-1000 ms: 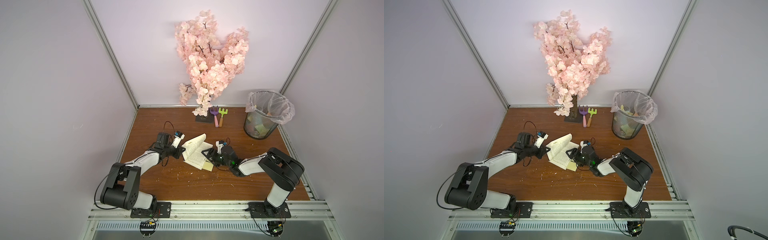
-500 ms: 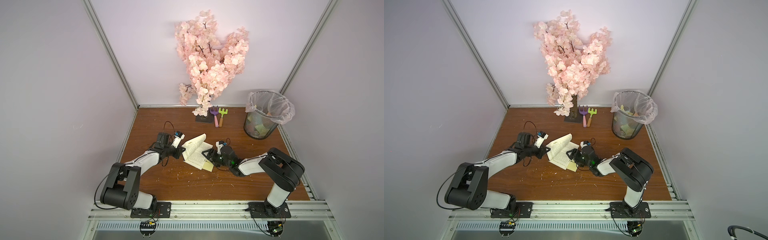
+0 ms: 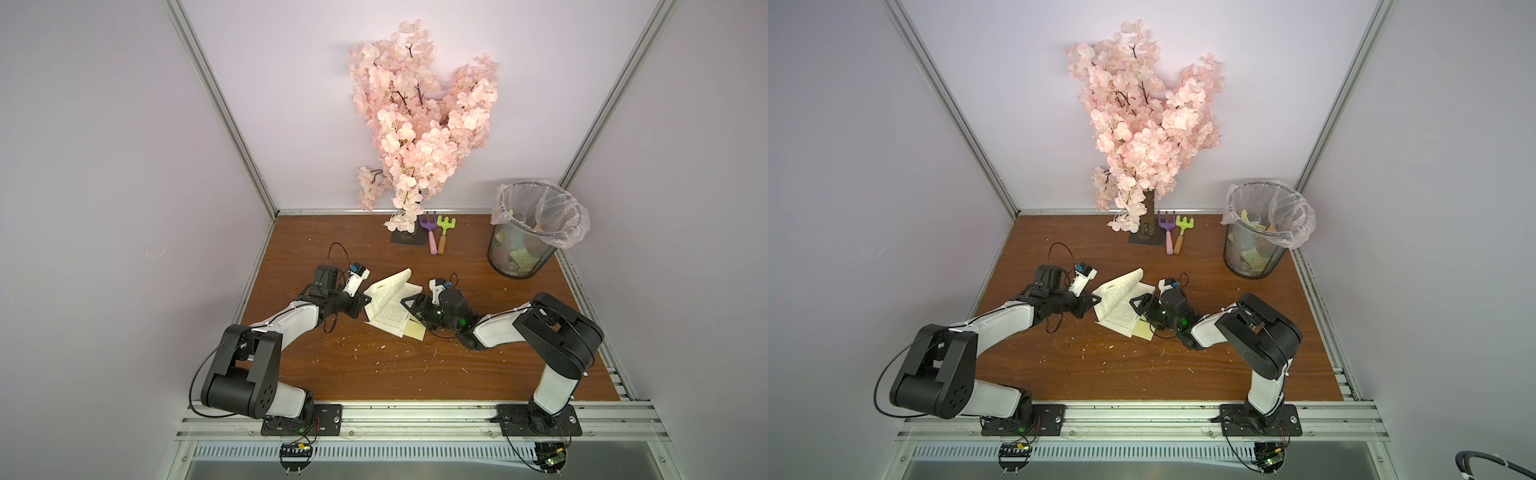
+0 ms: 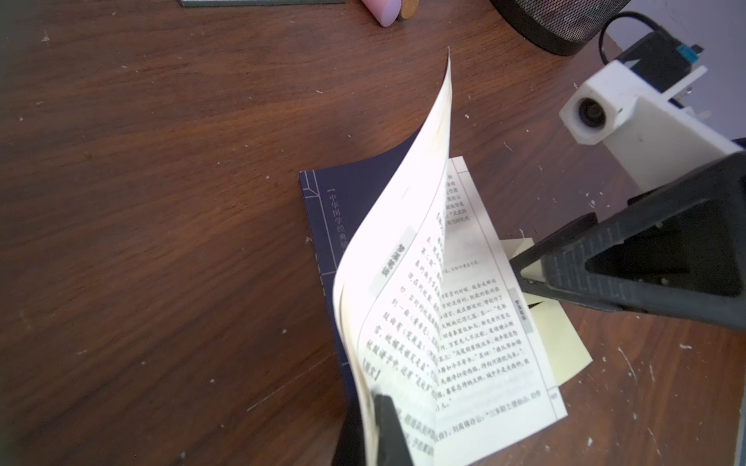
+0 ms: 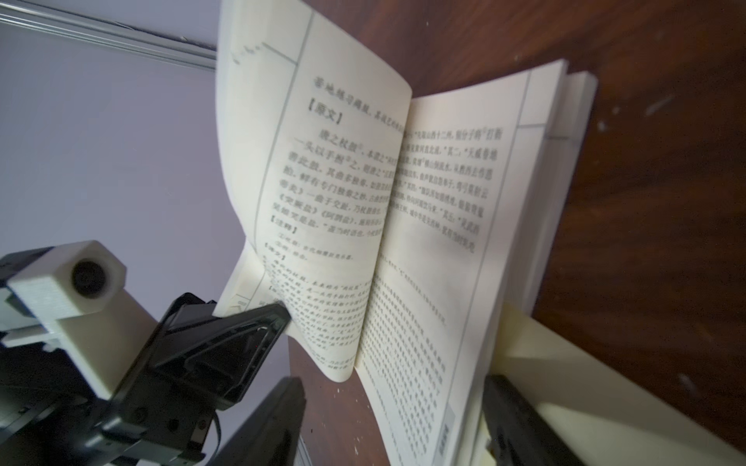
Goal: Peel off the used sticky note
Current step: Turn the page of the book at the center of the board.
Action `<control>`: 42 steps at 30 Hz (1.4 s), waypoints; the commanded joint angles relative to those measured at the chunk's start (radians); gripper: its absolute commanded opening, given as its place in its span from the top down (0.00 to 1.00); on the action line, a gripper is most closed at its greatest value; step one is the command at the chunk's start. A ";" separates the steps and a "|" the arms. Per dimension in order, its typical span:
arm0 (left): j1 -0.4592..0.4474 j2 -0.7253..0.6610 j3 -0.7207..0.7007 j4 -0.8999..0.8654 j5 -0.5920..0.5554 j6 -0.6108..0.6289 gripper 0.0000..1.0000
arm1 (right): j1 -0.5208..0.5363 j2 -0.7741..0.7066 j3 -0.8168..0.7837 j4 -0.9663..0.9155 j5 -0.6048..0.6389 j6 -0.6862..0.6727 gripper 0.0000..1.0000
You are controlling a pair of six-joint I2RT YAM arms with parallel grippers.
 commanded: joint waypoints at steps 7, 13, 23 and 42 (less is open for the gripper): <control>-0.003 0.024 0.011 -0.067 -0.001 0.016 0.99 | -0.014 0.070 -0.026 0.246 -0.052 0.097 0.28; -0.003 0.024 0.012 -0.068 -0.002 0.018 0.99 | -0.020 0.071 -0.019 0.233 -0.052 0.078 0.28; -0.003 0.027 0.013 -0.072 0.000 0.021 0.99 | -0.028 0.108 0.020 0.250 -0.079 0.071 0.27; -0.022 0.031 0.016 -0.080 0.000 0.035 0.99 | -0.030 0.116 0.153 0.104 -0.124 -0.041 0.27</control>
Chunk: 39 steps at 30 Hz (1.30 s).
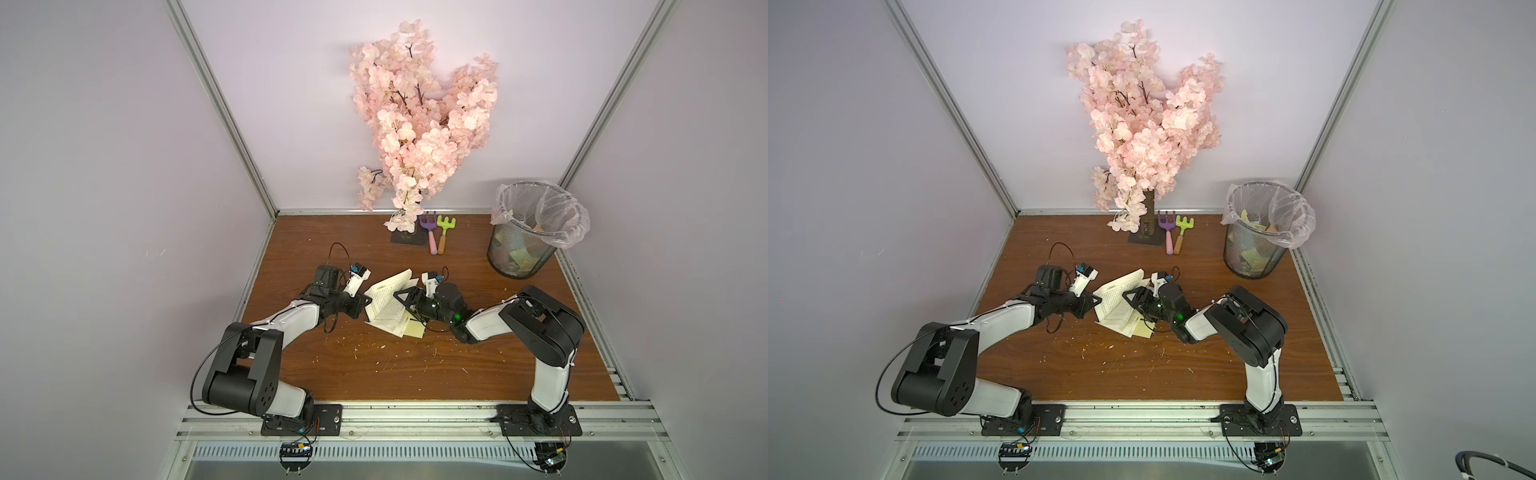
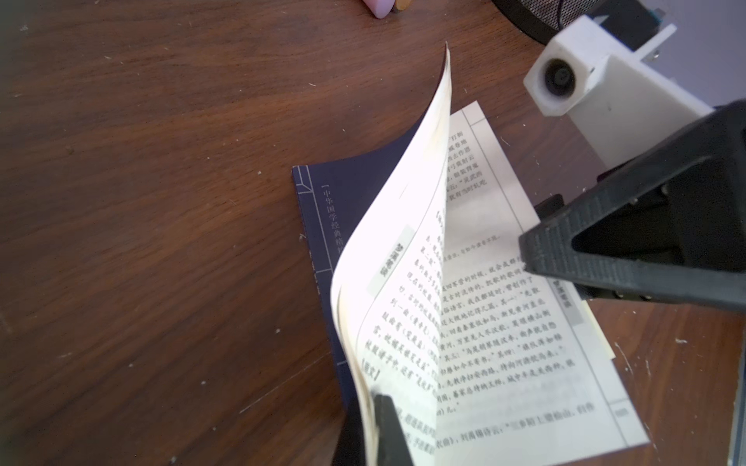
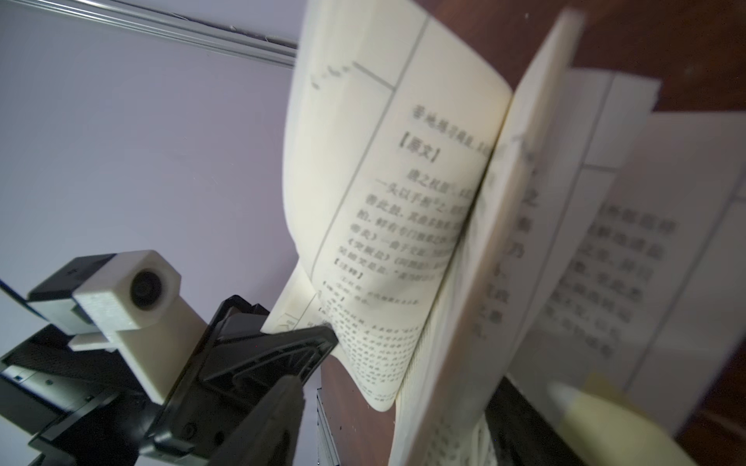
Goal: Peel off the used sticky note
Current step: Turn the page of the book at the center of the board.
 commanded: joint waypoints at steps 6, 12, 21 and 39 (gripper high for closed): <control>-0.024 0.019 0.012 -0.072 -0.021 0.025 0.99 | -0.009 0.013 0.087 0.006 -0.073 -0.046 0.27; -0.025 0.022 0.014 -0.075 -0.020 0.028 0.99 | -0.024 0.020 0.076 0.028 -0.075 -0.052 0.26; -0.028 0.021 0.014 -0.077 -0.022 0.030 0.99 | -0.031 0.021 0.051 -0.014 -0.040 -0.057 0.25; -0.097 -0.002 0.065 -0.135 -0.078 0.102 0.99 | -0.034 0.025 0.081 0.069 -0.084 -0.017 0.22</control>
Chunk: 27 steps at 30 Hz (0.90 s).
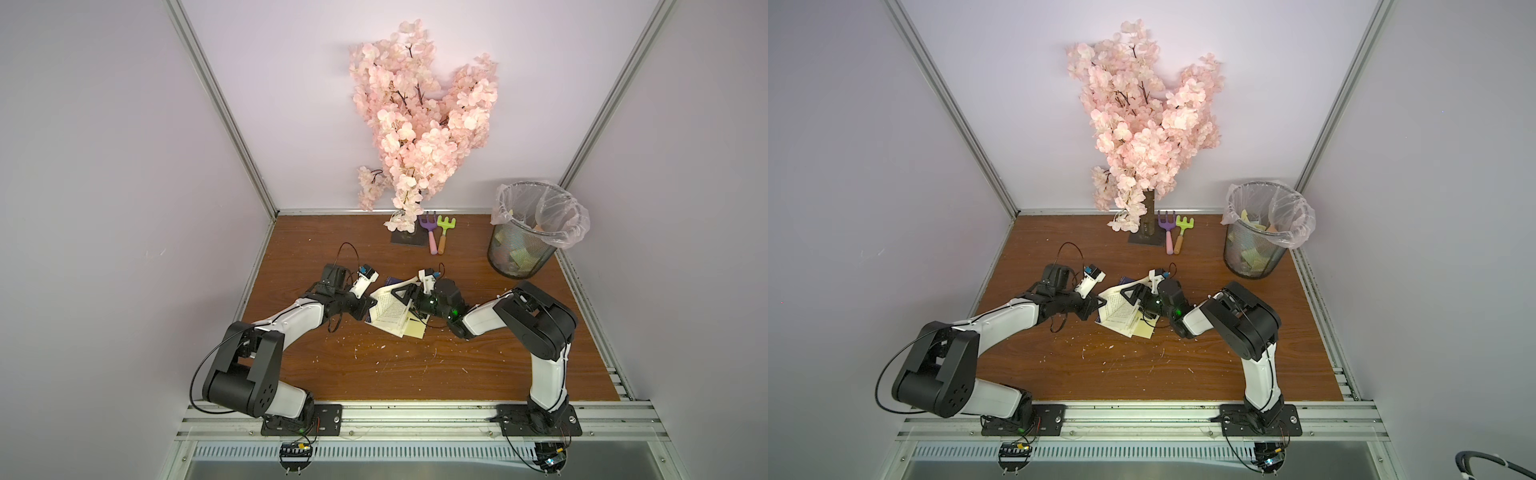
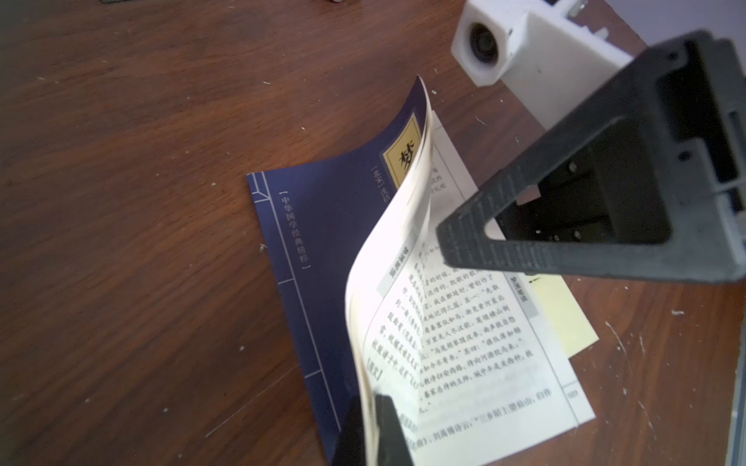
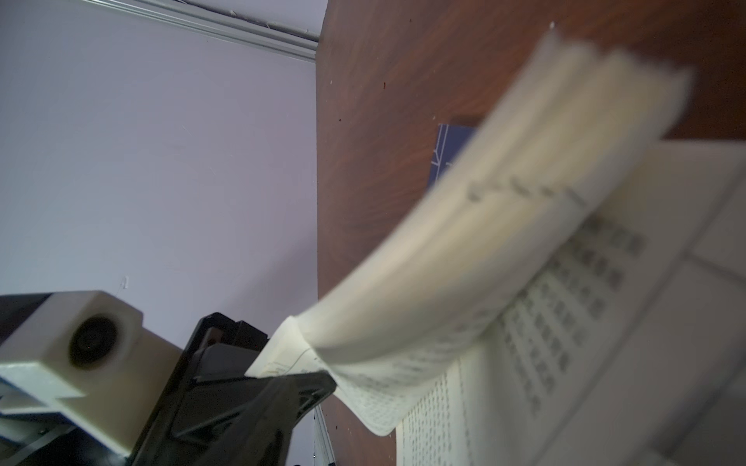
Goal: Peel off the used sticky note
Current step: Turn the page of the book at the center of the board.
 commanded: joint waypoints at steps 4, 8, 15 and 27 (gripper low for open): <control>-0.022 -0.010 0.049 -0.108 -0.045 0.053 0.99 | -0.021 -0.032 0.021 0.104 -0.034 0.053 0.19; -0.022 -0.025 0.055 -0.118 -0.050 0.054 0.99 | -0.030 -0.018 -0.029 0.236 -0.039 0.115 0.19; -0.023 -0.049 0.058 -0.132 -0.058 0.056 0.99 | -0.044 0.010 -0.047 0.277 -0.039 0.115 0.19; -0.023 -0.059 0.059 -0.137 -0.050 0.052 0.99 | -0.045 -0.003 0.027 -0.053 0.019 -0.076 0.18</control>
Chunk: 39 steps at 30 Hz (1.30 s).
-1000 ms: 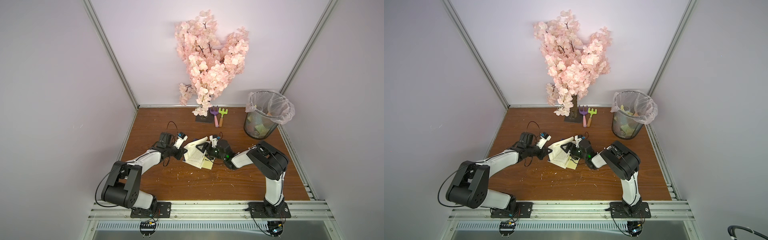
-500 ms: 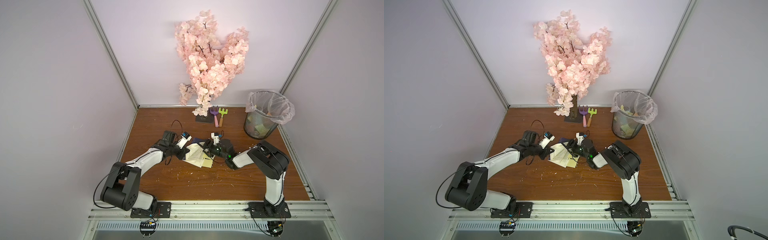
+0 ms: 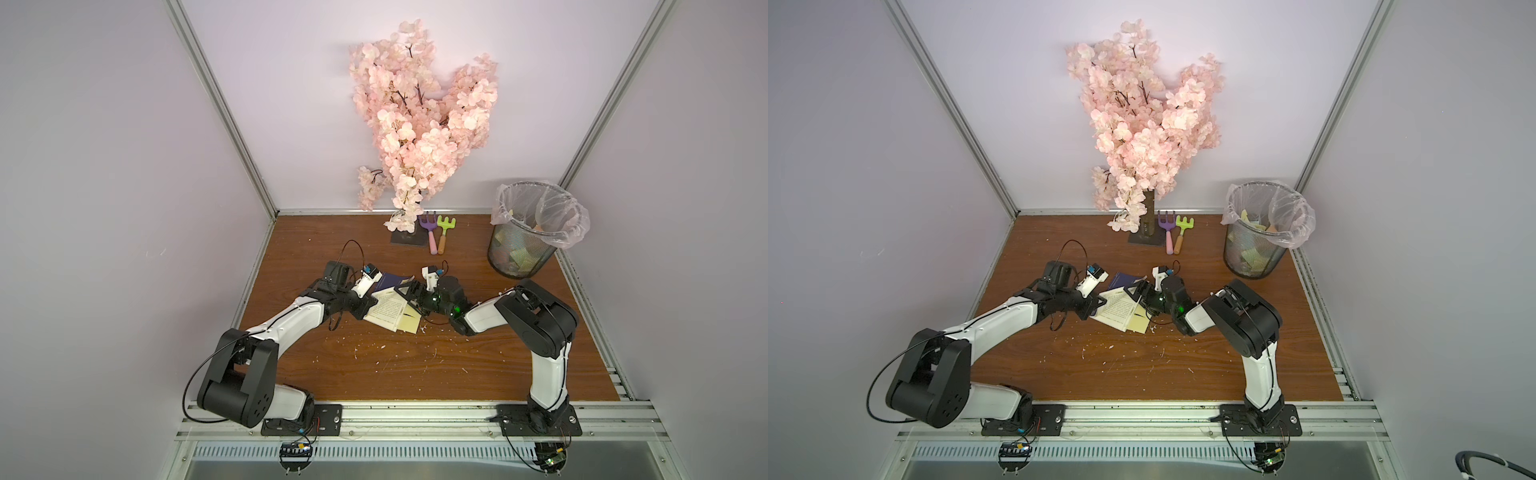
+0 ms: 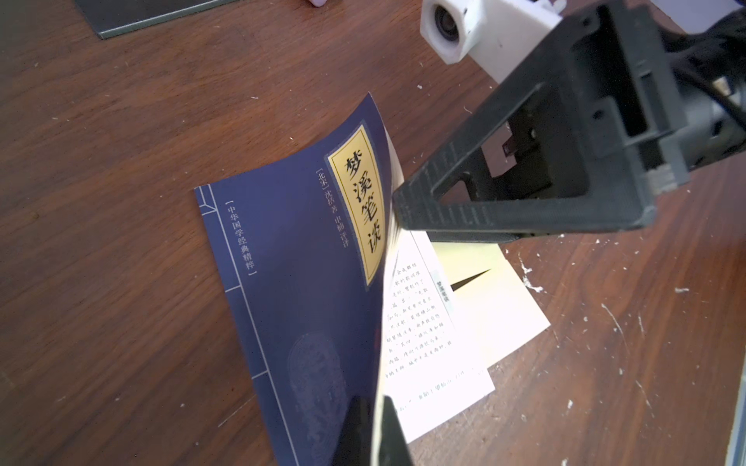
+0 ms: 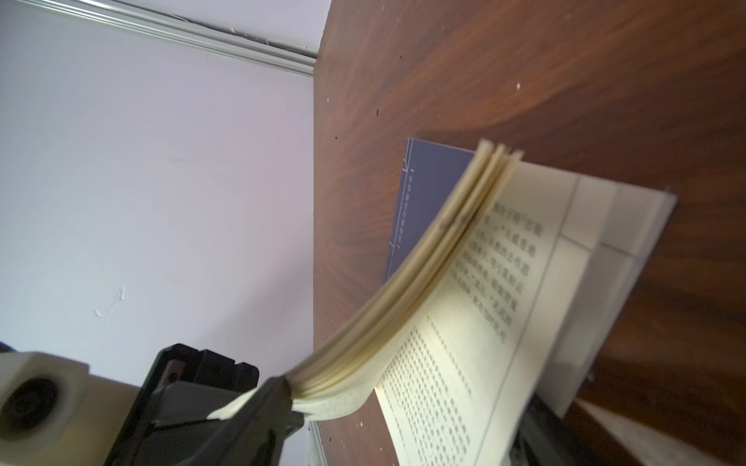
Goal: Peel off the used sticky note
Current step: Turn the page of the book at the center of the board.
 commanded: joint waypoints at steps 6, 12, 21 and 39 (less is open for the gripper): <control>-0.007 -0.016 0.009 -0.029 0.000 -0.003 0.99 | -0.006 -0.043 0.008 -0.066 0.076 -0.046 0.19; -0.007 -0.019 -0.010 -0.008 0.004 -0.022 0.99 | 0.007 -0.116 -0.021 -0.136 0.100 -0.057 0.19; -0.007 -0.017 -0.010 -0.019 0.006 -0.011 0.99 | 0.021 -0.069 0.017 -0.106 0.057 -0.048 0.20; -0.008 -0.018 -0.021 -0.005 0.015 -0.022 0.99 | 0.068 -0.102 -0.012 -0.179 0.140 -0.030 0.20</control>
